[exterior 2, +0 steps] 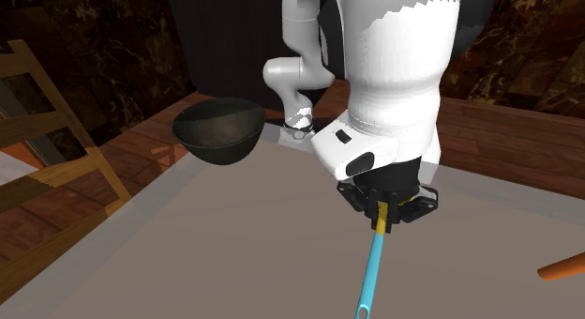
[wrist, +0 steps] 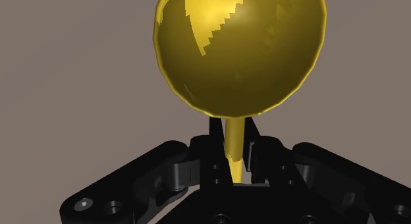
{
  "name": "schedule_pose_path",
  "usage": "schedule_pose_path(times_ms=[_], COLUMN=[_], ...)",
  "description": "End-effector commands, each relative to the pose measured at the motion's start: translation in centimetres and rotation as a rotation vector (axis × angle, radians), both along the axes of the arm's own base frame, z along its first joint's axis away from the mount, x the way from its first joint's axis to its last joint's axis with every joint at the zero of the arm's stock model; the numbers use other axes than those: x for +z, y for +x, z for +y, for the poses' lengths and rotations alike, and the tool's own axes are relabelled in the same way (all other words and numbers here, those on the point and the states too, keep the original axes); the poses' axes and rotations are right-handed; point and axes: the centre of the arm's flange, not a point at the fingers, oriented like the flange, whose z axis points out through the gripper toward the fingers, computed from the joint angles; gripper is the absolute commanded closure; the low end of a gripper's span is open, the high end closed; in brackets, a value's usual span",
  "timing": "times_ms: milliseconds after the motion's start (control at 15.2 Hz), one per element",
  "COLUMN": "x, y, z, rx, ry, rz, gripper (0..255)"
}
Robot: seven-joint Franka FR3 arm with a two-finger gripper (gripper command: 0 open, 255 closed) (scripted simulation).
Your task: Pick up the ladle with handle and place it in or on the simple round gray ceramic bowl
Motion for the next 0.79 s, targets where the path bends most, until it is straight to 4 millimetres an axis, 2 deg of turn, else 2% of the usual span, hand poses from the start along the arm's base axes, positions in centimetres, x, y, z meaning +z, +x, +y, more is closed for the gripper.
schedule_pose_path(times_ms=[0,726], x=[0.9,6.7], y=[0.1,0.1], z=[-0.1,-0.1], rx=[0.000,0.000], ry=[0.000,0.000], rz=[0.000,0.000], gripper=[255,255])
